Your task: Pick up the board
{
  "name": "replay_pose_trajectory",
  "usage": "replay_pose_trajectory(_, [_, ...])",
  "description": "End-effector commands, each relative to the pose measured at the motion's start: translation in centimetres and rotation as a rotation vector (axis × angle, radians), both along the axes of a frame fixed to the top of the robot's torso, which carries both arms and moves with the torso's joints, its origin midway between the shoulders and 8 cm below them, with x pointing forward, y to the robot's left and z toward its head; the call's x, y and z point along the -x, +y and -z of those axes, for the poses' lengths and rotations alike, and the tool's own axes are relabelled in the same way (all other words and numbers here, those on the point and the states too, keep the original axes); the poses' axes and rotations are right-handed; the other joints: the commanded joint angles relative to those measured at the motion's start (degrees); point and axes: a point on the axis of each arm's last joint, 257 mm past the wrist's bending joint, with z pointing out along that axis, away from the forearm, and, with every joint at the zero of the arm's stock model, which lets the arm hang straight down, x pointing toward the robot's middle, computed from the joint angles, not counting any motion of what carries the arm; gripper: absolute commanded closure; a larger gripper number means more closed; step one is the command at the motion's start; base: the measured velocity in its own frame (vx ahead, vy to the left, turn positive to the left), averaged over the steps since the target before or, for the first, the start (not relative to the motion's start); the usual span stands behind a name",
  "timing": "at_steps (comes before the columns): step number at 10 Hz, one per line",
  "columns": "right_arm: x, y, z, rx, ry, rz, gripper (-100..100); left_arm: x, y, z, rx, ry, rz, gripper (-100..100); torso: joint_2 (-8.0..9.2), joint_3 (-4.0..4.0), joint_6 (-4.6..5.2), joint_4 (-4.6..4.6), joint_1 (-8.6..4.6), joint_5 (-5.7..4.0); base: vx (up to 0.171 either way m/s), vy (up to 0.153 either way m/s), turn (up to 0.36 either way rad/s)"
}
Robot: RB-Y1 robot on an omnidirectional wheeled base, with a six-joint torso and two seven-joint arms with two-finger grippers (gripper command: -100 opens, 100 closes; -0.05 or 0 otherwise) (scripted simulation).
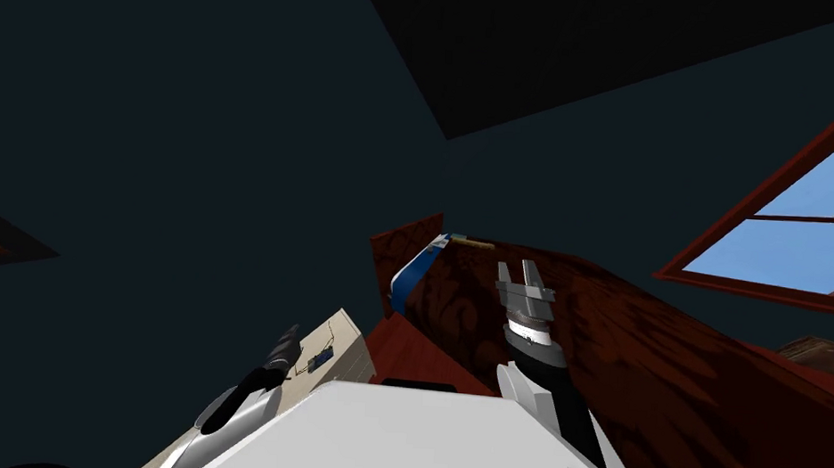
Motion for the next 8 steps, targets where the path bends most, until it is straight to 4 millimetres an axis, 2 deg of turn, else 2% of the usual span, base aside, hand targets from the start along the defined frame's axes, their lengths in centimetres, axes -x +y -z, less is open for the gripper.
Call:
replay_pose_trajectory(1, [0.0,0.0,0.0,0.000,0.000,0.000,0,1.5,0.7,2.4,0.058,0.054,-0.037,-100,0.00,0.00,0.00,0.00,0.00,0.00,0.150,-0.099,0.098])
replay_pose_trajectory(2, [0.0,0.0,0.0,0.000,0.000,0.000,0,1.9,0.6,3.1,0.071,0.074,-0.042,-100,-0.15,-0.08,0.00,-0.03,-0.06,-0.02,0.109,-0.052,0.040])
replay_pose_trajectory(3, [0.0,0.0,0.0,0.000,0.000,0.000,0,3.0,0.8,4.9,0.113,0.116,-0.065,-100,-0.08,-0.06,0.02,-0.02,0.06,0.00,0.082,-0.027,0.056])
replay_pose_trajectory(4, [0.0,0.0,0.0,0.000,0.000,0.000,0,3.1,0.8,5.0,0.116,0.120,-0.066,-100,0.00,-0.01,0.00,-0.01,0.17,0.03,0.060,-0.016,0.033])
replay_pose_trajectory(5, [0.0,0.0,0.0,0.000,0.000,0.000,0,4.1,0.9,6.5,0.155,0.157,-0.087,-100,0.09,0.04,0.02,0.02,0.22,0.04,0.075,-0.026,0.048])
replay_pose_trajectory(6, [0.0,0.0,0.0,0.000,0.000,0.000,0,4.2,0.8,6.7,0.160,0.165,-0.088,-100,0.07,0.04,0.01,0.01,0.20,0.04,0.062,-0.028,0.038])
replay_pose_trajectory(7, [0.0,0.0,0.0,0.000,0.000,0.000,0,5.2,0.7,8.2,0.201,0.204,-0.107,-100,0.11,0.06,0.02,0.02,0.20,0.03,0.084,-0.033,0.058])
replay_pose_trajectory(8, [0.0,0.0,0.0,0.000,0.000,0.000,0,5.2,0.7,8.3,0.204,0.208,-0.107,-100,0.05,0.03,0.01,0.01,0.18,0.03,0.069,-0.025,0.029])
